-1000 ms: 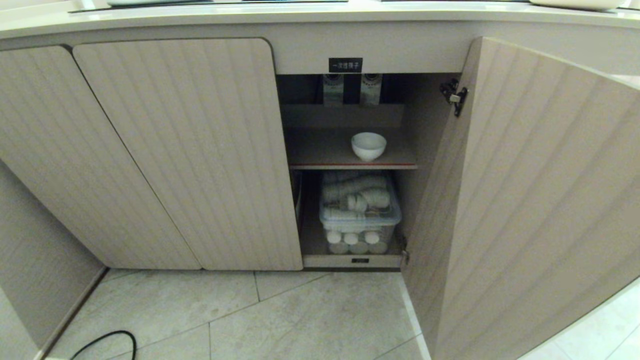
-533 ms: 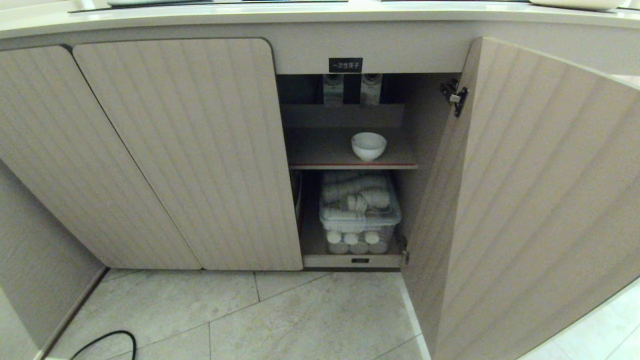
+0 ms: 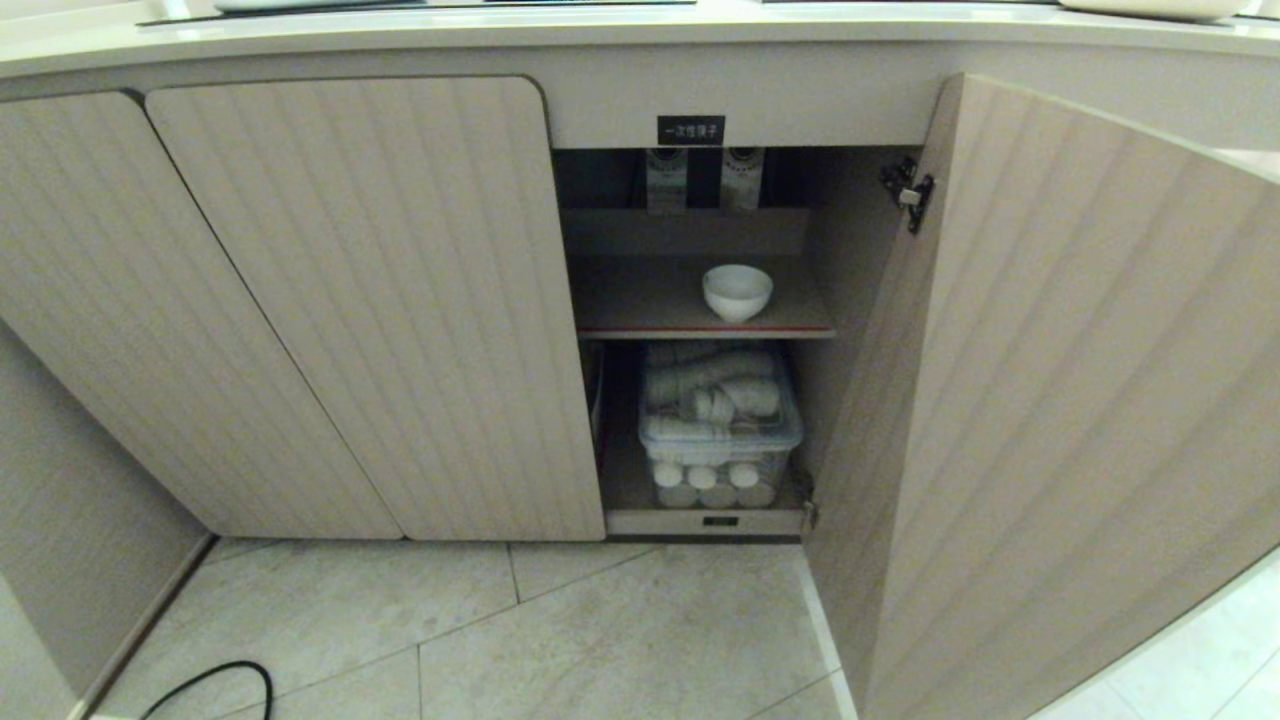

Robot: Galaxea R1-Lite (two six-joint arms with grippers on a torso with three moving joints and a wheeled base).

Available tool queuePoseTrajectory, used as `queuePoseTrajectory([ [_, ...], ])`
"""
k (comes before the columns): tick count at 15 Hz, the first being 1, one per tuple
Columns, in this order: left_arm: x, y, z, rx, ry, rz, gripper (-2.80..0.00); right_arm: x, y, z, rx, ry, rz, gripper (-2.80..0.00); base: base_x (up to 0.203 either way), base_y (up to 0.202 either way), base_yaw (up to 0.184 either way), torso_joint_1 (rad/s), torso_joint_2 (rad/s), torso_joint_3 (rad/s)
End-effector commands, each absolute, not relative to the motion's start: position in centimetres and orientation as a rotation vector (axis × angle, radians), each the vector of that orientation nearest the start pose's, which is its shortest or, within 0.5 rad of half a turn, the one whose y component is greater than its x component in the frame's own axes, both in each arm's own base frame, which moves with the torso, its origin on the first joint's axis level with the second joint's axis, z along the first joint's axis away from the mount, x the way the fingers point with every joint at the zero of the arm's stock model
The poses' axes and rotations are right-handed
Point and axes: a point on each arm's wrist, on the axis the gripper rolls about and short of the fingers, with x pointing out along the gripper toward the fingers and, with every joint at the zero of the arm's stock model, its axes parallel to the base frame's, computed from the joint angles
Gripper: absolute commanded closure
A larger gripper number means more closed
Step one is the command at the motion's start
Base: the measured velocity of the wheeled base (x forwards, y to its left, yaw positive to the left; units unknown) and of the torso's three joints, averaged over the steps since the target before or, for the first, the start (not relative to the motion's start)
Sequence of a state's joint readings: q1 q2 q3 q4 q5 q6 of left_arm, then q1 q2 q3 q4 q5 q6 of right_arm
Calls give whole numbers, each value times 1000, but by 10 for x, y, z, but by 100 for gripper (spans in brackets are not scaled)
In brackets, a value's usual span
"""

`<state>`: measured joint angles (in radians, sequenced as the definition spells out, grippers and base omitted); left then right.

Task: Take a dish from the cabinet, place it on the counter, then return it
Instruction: Close the cabinet door

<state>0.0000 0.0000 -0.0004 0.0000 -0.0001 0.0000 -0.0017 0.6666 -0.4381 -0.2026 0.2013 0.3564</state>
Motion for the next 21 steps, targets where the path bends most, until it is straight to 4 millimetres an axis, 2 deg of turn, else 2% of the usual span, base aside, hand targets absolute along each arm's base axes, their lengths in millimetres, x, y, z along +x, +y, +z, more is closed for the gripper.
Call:
queuePoseTrajectory([
  [1, -23, 0, 75, 0, 0, 0, 0, 52, 5, 216, 358, 61, 197, 0, 0, 0, 0, 0, 0, 0],
  [14, -23, 0, 76, 0, 0, 0, 0, 58, 8, 215, 309, 106, 349, 0, 0, 0, 0, 0, 0, 0],
  [21, -23, 0, 76, 0, -2, 0, 0, 80, 9, 227, 314, 143, 366, 0, 0, 0, 0, 0, 0, 0],
])
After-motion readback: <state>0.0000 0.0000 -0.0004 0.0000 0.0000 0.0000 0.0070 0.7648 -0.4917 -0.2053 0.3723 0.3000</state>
